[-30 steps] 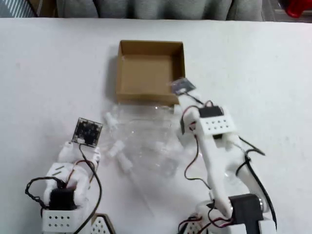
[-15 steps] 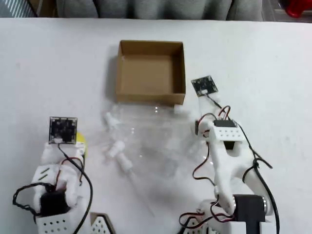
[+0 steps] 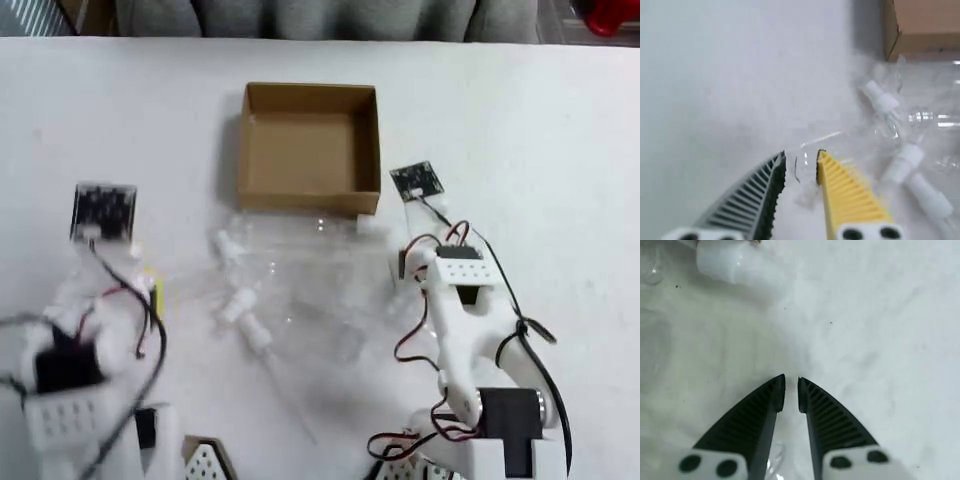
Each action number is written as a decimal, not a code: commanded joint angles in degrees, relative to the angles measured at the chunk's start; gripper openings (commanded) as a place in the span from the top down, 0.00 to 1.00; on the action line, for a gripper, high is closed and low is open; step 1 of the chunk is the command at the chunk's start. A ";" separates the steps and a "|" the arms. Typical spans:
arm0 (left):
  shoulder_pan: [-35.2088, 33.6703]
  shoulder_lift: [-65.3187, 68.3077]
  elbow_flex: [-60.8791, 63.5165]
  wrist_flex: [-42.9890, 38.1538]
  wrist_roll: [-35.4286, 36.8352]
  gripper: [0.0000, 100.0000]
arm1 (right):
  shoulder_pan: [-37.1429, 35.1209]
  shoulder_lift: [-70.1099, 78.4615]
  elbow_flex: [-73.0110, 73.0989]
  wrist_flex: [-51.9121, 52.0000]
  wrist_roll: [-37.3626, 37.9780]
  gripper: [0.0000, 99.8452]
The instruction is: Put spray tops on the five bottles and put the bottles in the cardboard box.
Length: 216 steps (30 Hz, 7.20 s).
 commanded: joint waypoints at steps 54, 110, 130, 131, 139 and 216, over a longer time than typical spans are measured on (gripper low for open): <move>-8.92 53.67 -5.19 -21.45 13.89 0.98 | -1.10 1.10 -2.73 -0.57 3.60 0.98; 0.48 39.08 -12.75 -15.47 44.92 0.75 | -1.80 1.19 -2.55 -0.84 7.21 0.98; -3.47 55.87 -21.89 -8.97 41.67 0.75 | -1.80 1.19 -2.46 -0.57 7.30 0.98; -4.00 56.75 -22.42 -8.97 41.67 0.75 | -1.80 1.19 -2.46 -0.57 7.30 0.98; -4.09 63.25 -23.12 -13.80 41.67 0.75 | -2.42 1.19 -2.46 -0.75 7.30 0.98; -13.05 71.78 -32.53 -20.66 26.20 0.98 | -36.35 43.12 -90.37 49.27 -9.93 0.89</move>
